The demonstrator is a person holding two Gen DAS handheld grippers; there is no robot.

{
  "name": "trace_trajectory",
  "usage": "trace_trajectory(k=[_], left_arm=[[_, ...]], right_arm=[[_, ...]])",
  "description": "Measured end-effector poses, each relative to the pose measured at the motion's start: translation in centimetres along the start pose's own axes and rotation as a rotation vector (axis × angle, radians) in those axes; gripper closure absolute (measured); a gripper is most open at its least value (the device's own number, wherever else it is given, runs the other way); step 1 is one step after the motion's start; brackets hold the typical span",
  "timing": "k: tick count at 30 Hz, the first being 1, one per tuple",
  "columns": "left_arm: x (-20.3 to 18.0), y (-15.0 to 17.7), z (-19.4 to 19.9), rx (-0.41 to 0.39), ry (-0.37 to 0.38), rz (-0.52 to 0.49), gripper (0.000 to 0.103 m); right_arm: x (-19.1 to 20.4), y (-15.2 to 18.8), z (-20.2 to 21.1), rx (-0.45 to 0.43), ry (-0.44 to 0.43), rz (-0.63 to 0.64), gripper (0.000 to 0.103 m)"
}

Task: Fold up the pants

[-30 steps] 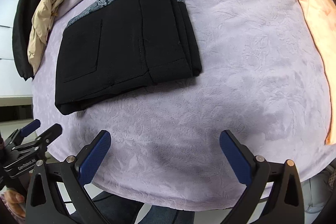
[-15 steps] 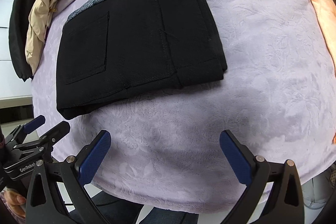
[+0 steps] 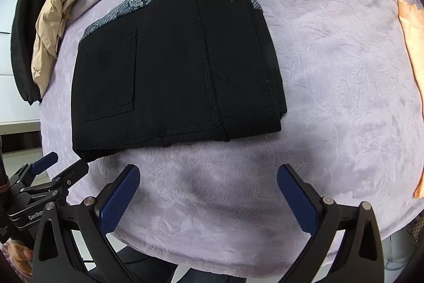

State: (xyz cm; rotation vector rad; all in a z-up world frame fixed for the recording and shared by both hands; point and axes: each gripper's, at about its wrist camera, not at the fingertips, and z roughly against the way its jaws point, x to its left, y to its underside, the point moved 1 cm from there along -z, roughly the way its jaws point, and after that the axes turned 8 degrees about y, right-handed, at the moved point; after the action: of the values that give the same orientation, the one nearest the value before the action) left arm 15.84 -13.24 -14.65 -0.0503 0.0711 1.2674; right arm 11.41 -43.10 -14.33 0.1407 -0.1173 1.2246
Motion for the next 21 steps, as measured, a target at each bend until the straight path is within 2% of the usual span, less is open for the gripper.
trace_trajectory(k=[7, 10, 13, 16, 21], left_arm=[[1.7, -1.5, 0.1, -0.024, 0.038, -0.003, 0.002], [3.5, -3.4, 0.7, -0.057, 0.135, 0.007, 0.002], [4.8, -5.6, 0.5, -0.09, 0.233, -0.007, 0.002], [5.2, -7.5, -0.9, -0.091, 0.302, -0.051, 0.002], [5.2, -9.1, -4.2, -0.072, 0.388, -0.096, 0.002]], right_arm=[[-1.9, -2.0, 0.6, -0.031, -0.055, 0.001, 0.0], [-3.2, -3.6, 0.8, -0.05, -0.123, -0.003, 0.0], [-4.9, -5.6, 0.1, -0.052, -0.228, -0.014, 0.0], [-6.5, -7.6, -2.0, -0.021, -0.325, -0.027, 0.0], [-8.0, -8.9, -5.0, 0.016, -0.452, -0.036, 0.0]])
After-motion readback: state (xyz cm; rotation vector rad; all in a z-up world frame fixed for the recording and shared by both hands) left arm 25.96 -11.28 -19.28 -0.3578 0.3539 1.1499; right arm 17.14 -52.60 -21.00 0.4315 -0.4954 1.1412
